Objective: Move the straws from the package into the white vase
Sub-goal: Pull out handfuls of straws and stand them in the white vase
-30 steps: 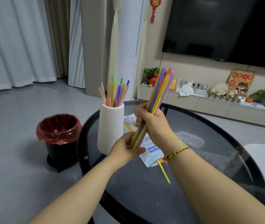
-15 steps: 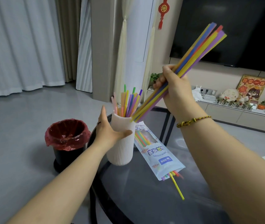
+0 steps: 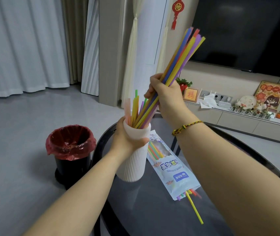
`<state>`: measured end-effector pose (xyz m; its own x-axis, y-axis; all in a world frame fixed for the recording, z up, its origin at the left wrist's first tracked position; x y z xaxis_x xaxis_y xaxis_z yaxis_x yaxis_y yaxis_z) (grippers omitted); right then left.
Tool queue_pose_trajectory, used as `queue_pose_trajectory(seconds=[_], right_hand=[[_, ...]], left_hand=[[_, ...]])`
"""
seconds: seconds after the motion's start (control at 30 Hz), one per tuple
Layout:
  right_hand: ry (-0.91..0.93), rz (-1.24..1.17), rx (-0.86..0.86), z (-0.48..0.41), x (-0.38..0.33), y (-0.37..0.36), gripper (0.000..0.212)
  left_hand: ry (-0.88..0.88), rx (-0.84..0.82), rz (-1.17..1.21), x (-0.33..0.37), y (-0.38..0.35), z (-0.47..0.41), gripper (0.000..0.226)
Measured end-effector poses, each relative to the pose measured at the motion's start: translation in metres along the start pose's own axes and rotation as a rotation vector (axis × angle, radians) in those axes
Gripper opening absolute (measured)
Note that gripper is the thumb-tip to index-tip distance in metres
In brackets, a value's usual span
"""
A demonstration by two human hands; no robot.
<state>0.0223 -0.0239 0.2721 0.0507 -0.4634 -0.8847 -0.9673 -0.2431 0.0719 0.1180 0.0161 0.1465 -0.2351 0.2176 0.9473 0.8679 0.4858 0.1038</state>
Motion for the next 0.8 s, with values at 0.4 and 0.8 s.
queue_pose_trajectory(seconds=[0.4,0.8], right_hand=[[-0.076,0.122,-0.01,0.0,0.008,0.009,0.05],[0.103,0.218,0.063,0.005,-0.008,0.016,0.046]], left_hand=[[-0.028,-0.045,0.024,0.01,0.0,0.006,0.064],[-0.023,-0.045,0.007,0.009,0.002,0.007,0.077]])
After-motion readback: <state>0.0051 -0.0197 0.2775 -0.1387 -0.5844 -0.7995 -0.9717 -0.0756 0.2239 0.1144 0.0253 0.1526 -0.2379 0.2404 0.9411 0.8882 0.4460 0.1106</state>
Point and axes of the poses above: each hand's wrist, its own z-axis away from the middle knuckle, its own y-axis out of the back of the hand, x = y × z, the point moved 5 cm from there along -z, towards the middle knuckle, and after that the axes turned 6 degrees about z, right-handed, at the moved point
